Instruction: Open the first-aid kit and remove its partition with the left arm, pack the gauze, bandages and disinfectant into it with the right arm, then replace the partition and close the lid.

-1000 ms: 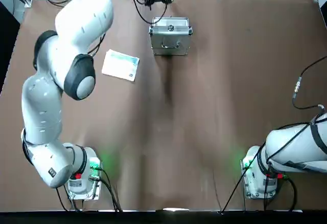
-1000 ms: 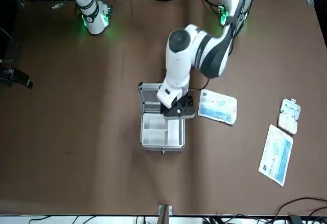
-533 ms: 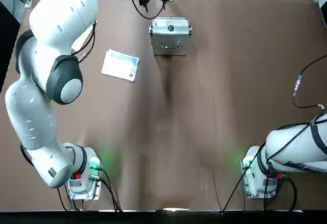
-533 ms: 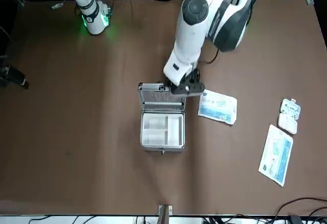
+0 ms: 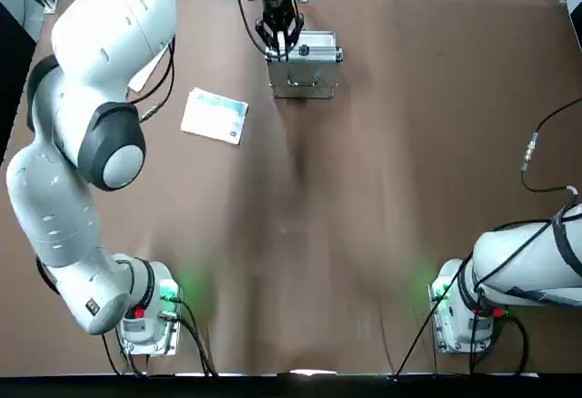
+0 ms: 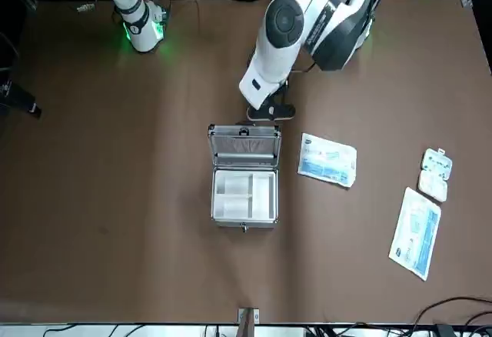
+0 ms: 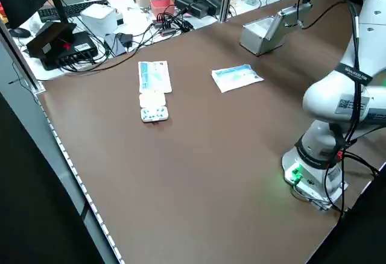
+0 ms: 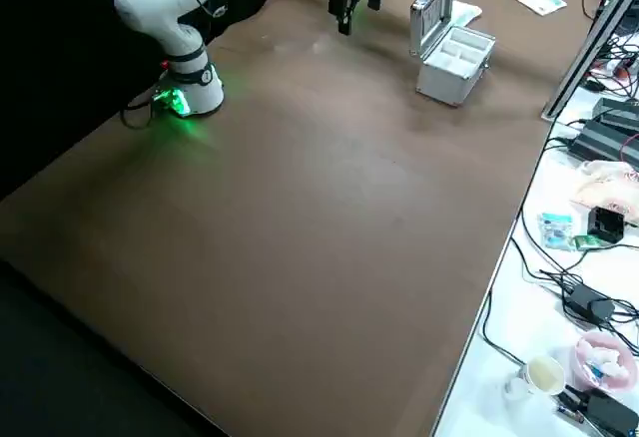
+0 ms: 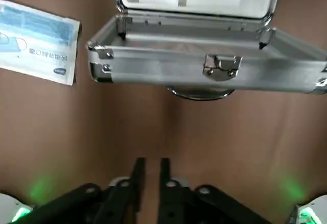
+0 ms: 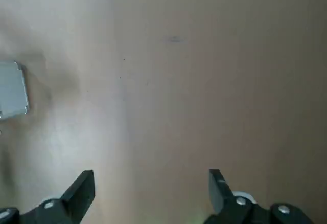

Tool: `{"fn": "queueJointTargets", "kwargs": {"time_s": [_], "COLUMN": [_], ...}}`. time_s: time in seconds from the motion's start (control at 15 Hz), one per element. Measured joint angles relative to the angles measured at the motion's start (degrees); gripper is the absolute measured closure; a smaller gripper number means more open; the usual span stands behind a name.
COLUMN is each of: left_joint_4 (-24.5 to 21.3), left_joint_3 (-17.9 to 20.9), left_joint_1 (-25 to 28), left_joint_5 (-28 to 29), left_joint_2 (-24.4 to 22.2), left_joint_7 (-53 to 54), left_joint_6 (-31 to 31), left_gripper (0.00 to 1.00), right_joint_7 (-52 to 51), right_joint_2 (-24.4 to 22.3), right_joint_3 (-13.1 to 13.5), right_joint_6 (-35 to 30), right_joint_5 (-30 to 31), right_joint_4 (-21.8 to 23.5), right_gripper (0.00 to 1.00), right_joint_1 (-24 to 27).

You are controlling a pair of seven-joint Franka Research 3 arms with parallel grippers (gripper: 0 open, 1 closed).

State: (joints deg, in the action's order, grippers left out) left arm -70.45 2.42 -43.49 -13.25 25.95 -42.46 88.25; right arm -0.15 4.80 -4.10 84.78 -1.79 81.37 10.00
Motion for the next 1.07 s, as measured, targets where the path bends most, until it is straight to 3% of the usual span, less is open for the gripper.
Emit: {"fn": "queueJointTargets", "kwargs": {"time_s": [0.13, 0.4, 0.8, 1.07], "left_joint_4": [-0.46, -0.53, -0.47, 0.35], "left_joint_3": [-0.12, -0.12, 1.03, 5.05], "left_joint_1": [-0.47, -0.84, -0.66, -0.19], "left_joint_5": [-0.27, -0.29, 2.19, 3.29], "left_joint_2": [1.37, 4.84, 8.12, 7.9], "left_joint_7": [0.0, -0.04, -0.03, -0.07], "left_joint_6": [-0.02, 0.71, 14.63, 22.87], "left_gripper": [0.99, 0.99, 0.99, 0.96], "right_joint_7": [-0.01, -0.01, -0.06, -0.06], "right_joint_2": [0.0, 0.04, 0.08, 0.08], "right_joint_3": [0.0, -0.04, -0.45, -0.58], "right_joint_6": [0.06, 0.17, 0.78, 1.38], "right_joint_5": [0.0, 0.0, 0.0, 1.08], "right_joint_4": [0.01, 0.08, 0.28, 0.28], "right_gripper": [0.01, 0.01, 0.01, 0.01], "right_joint_1": [0.0, -0.01, -0.6, -1.14]}}
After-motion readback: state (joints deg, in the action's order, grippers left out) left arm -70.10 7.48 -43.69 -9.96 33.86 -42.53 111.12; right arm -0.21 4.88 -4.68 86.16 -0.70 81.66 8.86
